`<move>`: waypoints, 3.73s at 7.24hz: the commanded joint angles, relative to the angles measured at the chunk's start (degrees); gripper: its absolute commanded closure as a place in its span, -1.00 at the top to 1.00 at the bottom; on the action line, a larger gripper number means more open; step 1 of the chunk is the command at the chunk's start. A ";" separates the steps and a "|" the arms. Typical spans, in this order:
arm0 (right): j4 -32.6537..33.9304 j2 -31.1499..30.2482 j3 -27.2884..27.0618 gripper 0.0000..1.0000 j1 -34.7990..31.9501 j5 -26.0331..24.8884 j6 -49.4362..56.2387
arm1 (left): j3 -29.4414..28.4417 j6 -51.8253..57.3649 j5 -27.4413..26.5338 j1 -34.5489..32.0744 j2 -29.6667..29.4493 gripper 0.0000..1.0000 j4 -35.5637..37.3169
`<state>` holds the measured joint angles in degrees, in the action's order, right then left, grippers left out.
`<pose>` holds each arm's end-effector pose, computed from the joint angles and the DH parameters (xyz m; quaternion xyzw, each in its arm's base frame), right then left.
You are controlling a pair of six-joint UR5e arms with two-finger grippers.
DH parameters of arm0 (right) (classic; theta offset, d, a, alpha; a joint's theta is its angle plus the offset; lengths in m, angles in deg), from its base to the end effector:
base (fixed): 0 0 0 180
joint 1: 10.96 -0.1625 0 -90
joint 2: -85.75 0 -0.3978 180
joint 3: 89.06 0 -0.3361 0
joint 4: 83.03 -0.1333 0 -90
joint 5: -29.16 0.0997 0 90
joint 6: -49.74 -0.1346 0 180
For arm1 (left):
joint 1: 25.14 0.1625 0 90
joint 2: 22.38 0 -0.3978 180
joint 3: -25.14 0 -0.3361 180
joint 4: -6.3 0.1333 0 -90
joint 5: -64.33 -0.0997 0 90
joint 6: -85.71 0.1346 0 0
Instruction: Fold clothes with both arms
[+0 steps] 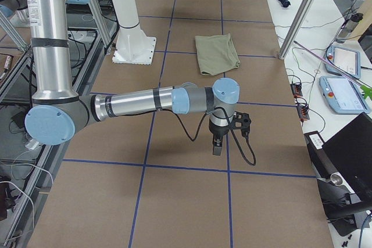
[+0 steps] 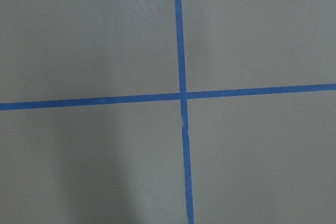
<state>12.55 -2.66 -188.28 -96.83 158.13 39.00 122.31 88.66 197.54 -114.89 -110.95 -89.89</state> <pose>0.0161 -0.4523 0.5922 -0.0005 -0.3360 0.0391 0.9411 -0.0392 -0.4425 0.6019 0.1052 0.3638 0.0641 0.9233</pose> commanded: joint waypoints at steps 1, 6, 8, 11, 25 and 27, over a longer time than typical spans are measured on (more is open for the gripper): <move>-0.05 -0.10 0.00 1.00 0.00 0.23 -0.16 | -0.22 -0.22 -0.32 0.10 -0.20 1.00 0.38; -0.05 -0.01 0.00 1.00 0.00 0.14 -0.24 | 0.21 -0.13 -0.32 0.10 -0.02 1.00 0.65; -0.22 0.17 0.00 1.00 0.09 0.23 -0.33 | 0.65 -0.05 -0.23 0.10 -0.20 1.00 0.30; -1.71 0.61 -0.01 1.00 0.09 0.23 -0.42 | 2.05 -0.13 2.14 0.10 -0.72 1.00 0.47; -1.89 0.17 -0.09 1.00 0.09 1.28 -0.42 | 3.81 0.04 2.23 0.10 -0.73 1.00 0.12; -1.89 0.17 -0.09 1.00 0.09 1.28 -0.42 | 3.73 -0.05 2.23 0.10 -0.73 1.00 0.21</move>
<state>10.66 -2.49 -188.38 -96.74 159.42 38.58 126.08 88.65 199.77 -114.79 -111.69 -89.71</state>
